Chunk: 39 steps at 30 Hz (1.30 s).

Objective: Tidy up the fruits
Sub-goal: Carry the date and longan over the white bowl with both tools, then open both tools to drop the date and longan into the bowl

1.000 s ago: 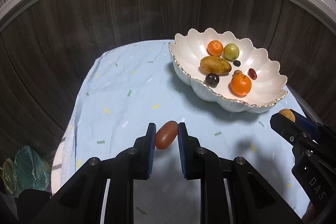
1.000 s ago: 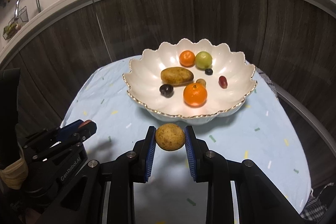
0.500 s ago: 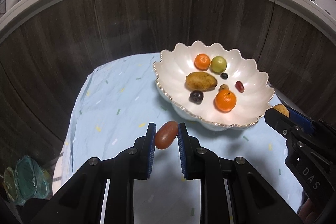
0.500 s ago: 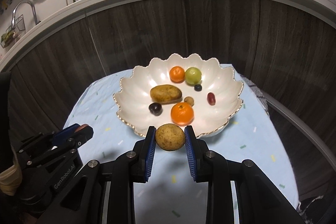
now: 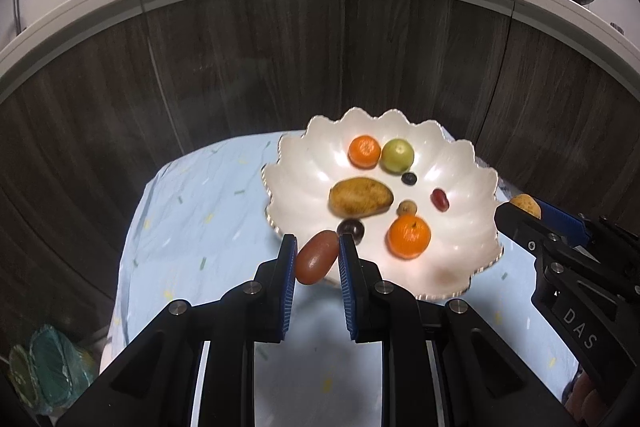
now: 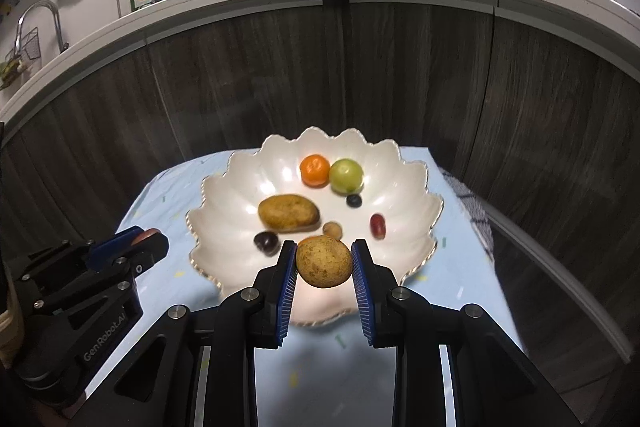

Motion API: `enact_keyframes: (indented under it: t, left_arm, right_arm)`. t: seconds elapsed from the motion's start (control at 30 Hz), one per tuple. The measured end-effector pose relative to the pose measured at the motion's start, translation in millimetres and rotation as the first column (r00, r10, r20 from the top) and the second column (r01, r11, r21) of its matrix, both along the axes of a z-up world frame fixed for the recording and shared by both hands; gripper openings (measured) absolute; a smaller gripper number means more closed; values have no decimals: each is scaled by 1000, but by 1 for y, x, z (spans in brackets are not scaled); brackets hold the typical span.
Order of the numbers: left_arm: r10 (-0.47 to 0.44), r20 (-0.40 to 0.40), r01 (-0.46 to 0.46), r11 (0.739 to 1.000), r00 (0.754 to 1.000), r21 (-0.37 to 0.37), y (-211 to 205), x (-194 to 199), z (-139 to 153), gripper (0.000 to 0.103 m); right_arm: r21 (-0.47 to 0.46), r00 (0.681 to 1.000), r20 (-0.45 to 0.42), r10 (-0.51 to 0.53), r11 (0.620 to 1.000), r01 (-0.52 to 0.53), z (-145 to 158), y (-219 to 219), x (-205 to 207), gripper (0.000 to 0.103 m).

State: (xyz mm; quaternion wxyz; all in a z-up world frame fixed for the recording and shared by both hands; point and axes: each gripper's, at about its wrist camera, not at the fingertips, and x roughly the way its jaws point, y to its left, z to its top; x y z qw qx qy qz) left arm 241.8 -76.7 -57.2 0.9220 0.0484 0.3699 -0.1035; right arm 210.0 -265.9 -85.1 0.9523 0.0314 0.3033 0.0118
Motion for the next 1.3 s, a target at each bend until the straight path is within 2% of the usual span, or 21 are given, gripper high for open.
enact_keyframes:
  t: [0.37, 0.63, 0.87, 1.03, 1.1, 1.17, 1.2, 1.23, 1.3]
  left_arm:
    - [-33, 8, 33, 999, 999, 4, -16, 34, 1, 22]
    - [-45, -13, 45, 999, 999, 7, -25, 56, -10, 22]
    - [-74, -60, 75, 997, 995, 7, -37, 64, -29, 22]
    - [-85, -93, 87, 996, 992, 11, -43, 67, -40, 23]
    - [-88, -102, 90, 996, 991, 16, -44, 67, -42, 27]
    - [-82, -99, 84, 996, 992, 22, -44, 67, -42, 51]
    - [-76, -90, 78, 997, 993, 27, -43, 65, -41, 55]
    - [-70, -79, 73, 997, 994, 35, -42, 64, -40, 59]
    - [-68, -73, 72, 996, 995, 50, -42, 64, -39, 60]
  right_arm:
    - [-16, 1000, 9, -23, 1000, 23, 3, -14, 33, 29]
    - [-15, 999, -6, -41, 999, 41, -3, -25, 54, 29]
    - [-5, 998, -46, -45, 999, 45, -15, -32, 64, 29]
    - [3, 994, -104, -33, 999, 33, -26, -35, 72, 29]
    - [7, 992, -118, -35, 999, 36, -30, -36, 73, 29]
    - [4, 992, -122, -36, 999, 37, -31, -37, 73, 29]
    - [3, 992, -122, -36, 999, 37, -31, -37, 73, 32]
    - [3, 992, -120, -36, 999, 37, -31, -37, 73, 39]
    - [0, 993, -110, -46, 999, 47, -29, -38, 72, 51]
